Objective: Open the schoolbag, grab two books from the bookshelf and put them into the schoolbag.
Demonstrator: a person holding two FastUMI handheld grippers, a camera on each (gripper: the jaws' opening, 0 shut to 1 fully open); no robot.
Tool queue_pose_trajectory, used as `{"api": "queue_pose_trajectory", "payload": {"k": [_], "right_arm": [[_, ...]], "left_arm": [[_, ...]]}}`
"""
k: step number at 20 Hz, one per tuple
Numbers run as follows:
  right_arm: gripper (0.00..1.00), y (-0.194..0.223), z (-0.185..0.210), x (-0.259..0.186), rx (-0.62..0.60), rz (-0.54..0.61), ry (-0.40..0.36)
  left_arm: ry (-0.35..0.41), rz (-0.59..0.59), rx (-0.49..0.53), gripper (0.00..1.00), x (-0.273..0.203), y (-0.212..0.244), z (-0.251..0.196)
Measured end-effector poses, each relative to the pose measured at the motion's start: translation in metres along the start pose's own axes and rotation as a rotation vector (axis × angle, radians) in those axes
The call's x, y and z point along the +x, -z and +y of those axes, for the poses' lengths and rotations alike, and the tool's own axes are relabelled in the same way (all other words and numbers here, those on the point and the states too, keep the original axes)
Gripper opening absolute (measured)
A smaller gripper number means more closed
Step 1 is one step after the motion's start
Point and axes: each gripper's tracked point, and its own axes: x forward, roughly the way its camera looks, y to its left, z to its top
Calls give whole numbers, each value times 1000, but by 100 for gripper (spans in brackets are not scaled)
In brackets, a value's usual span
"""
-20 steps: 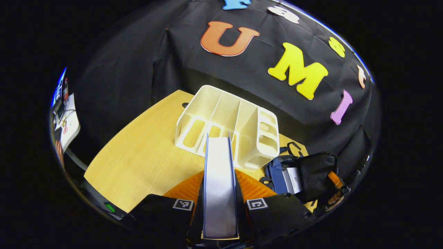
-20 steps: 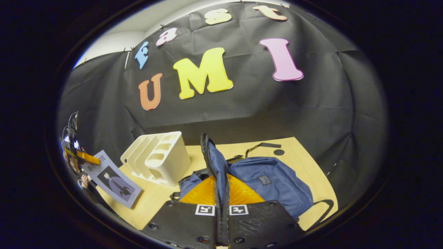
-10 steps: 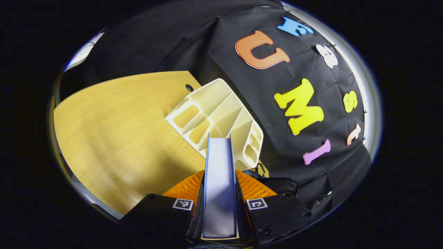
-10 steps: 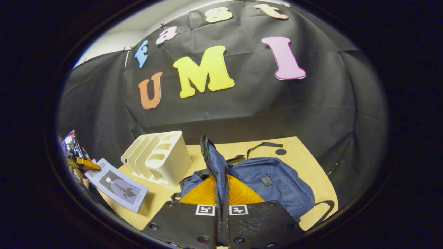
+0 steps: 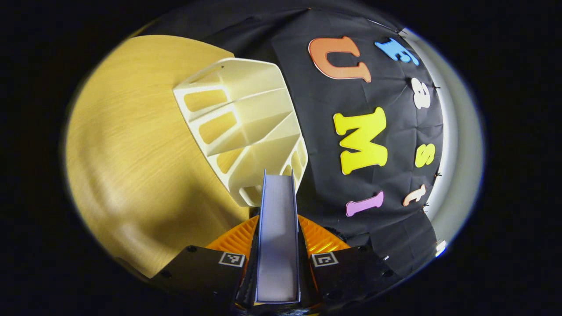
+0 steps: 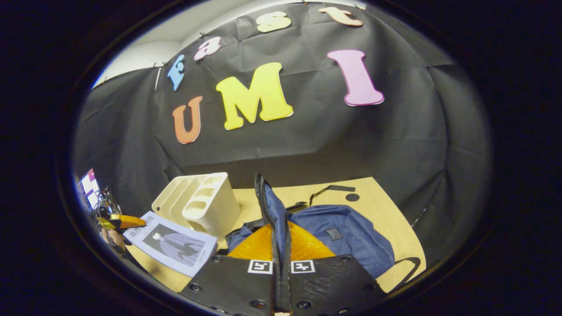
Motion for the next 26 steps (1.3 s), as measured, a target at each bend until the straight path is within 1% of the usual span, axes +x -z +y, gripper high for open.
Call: {"api": "queue_pose_trajectory", "payload": {"k": [3,5,6,7,8,10,12,14,16,17,18,22,26], "right_arm": [[1,0,-4,-6,-3,-9,0],[1,-2,-5,-12,-14,-29,-4],[1,-3,-5,-14,-20,-36,-2],[0,-3,-4,-14,-27,-38,-6],[0,-3,-2,-14,-33,-36,-14],[1,-4,1,-13,-39,-35,-29],[1,-4,2,-15,-32,-38,-43],[1,-5,3,-15,-27,-45,-56],[1,-8,6,-17,-26,-54,-68],[1,-8,8,-17,-26,-58,-76],[0,-8,10,-18,-26,-61,-84],[0,-8,15,-17,-30,-69,-108],[0,-9,16,-16,-34,-73,-116]], "left_arm": [[67,19,3,41,34,20,-20],[91,18,4,41,58,32,-27],[92,25,9,46,72,39,-31],[93,29,12,41,83,47,-31],[92,38,17,41,92,51,-32],[69,46,41,41,111,63,-29],[27,34,101,41,124,71,-21],[25,21,158,41,130,77,-22],[-20,-6,265,41,139,86,-12],[-60,-22,326,41,142,91,-5],[-79,-26,369,41,143,97,-3],[-86,-47,401,41,152,105,-6],[-81,-46,402,41,165,118,-13]]}}
